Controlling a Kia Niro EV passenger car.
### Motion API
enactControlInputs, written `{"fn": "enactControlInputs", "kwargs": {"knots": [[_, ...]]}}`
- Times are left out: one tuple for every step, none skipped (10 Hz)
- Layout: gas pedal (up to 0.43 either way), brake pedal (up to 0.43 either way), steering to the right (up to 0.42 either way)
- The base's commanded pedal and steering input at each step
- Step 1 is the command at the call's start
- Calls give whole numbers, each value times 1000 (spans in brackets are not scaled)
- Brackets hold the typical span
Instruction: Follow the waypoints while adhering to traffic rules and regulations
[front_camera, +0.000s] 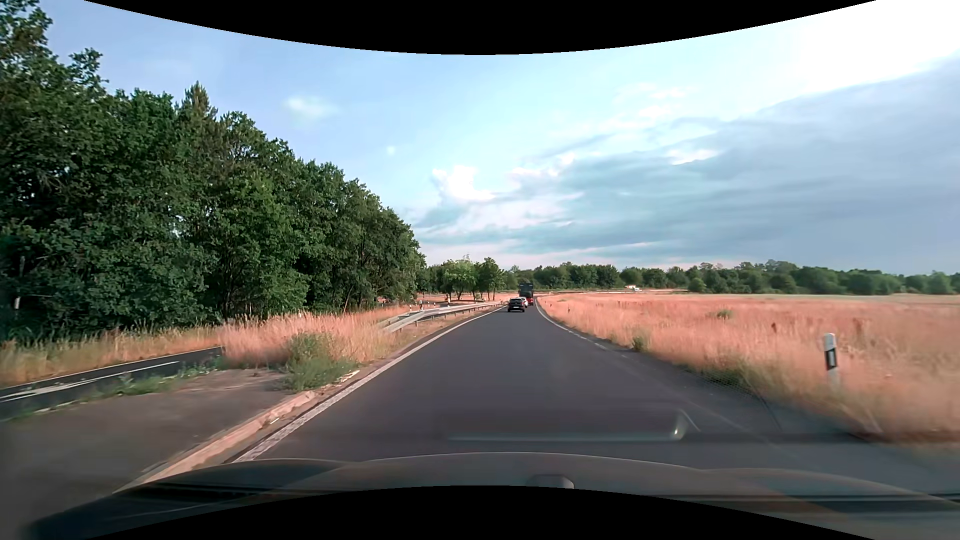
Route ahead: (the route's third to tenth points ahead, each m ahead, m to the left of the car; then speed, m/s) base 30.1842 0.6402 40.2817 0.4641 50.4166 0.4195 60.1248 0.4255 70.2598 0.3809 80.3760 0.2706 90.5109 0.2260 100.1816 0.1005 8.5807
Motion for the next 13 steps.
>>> {"fn": "enactControlInputs", "kwargs": {"knots": [[260, 0, 3], [260, 0, 5], [260, 0, 5], [260, 0, 5], [260, 0, 4], [260, 0, 1], [260, 0, -1], [260, 0, -2], [260, 0, -2], [260, 0, -2], [260, 0, -2], [260, 0, -2], [260, 0, -2]]}}
